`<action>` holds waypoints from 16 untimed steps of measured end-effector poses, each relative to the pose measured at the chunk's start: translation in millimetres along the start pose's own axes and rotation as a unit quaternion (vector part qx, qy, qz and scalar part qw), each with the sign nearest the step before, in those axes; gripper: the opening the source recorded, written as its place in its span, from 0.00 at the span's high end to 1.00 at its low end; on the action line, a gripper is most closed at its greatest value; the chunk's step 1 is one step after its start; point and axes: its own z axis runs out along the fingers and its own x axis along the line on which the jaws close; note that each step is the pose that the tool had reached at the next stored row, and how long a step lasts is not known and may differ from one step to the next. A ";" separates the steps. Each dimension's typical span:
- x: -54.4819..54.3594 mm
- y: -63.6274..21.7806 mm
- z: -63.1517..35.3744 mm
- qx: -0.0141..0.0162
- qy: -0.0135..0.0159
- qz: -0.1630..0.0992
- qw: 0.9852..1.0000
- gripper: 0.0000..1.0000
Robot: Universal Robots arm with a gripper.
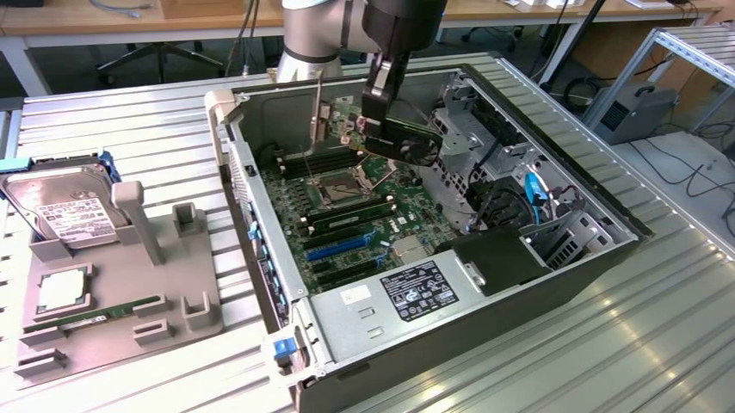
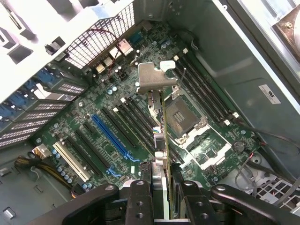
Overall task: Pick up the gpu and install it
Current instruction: 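Insert the gpu into the slot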
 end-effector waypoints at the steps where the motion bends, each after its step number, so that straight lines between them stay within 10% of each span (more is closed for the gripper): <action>1: 0.0 0.0 0.1 0.000 0.000 -0.002 1.000 0.72; 16: 0.0 0.0 0.5 -0.001 0.001 -0.029 1.000 0.72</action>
